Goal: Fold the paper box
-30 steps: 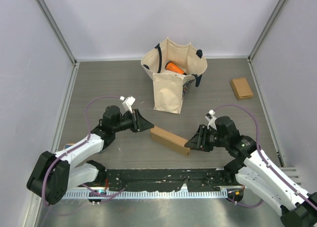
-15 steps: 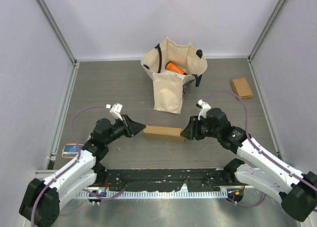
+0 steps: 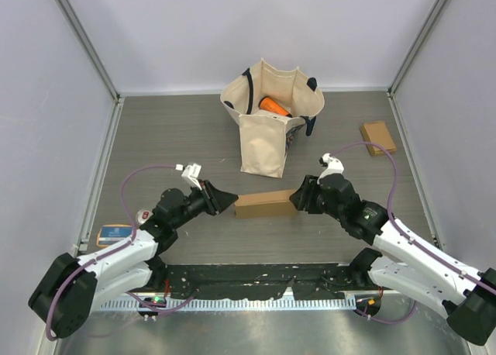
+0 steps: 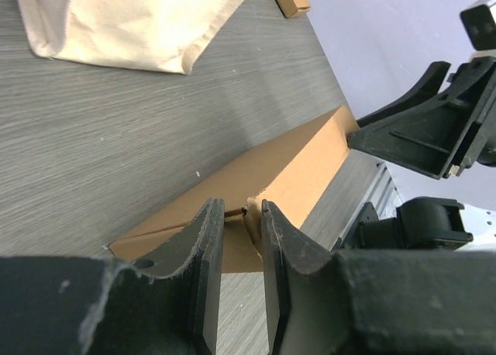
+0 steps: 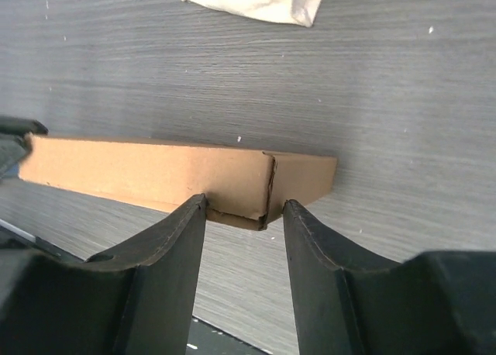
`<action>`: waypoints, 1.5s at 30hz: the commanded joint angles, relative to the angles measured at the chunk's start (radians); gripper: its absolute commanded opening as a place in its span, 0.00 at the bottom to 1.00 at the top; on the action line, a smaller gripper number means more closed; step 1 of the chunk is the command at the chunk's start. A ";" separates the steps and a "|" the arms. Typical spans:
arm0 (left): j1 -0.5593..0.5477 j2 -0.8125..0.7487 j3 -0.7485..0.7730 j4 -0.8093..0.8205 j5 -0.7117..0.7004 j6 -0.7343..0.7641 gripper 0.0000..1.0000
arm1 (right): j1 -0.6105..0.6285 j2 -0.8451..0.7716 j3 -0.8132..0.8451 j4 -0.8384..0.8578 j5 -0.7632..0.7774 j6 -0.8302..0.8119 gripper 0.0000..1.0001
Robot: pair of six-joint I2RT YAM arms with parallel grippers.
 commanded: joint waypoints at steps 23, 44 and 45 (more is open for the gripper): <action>-0.282 -0.097 0.147 -0.656 -0.249 -0.140 0.76 | -0.002 -0.179 0.058 -0.434 -0.003 0.275 0.68; -0.337 0.878 0.672 -0.300 -0.119 -0.149 0.33 | -0.095 0.099 0.459 -0.490 0.150 -0.062 0.70; -0.346 0.905 0.701 -0.294 -0.105 -0.155 0.31 | -0.097 0.077 0.462 -0.491 0.152 -0.057 0.70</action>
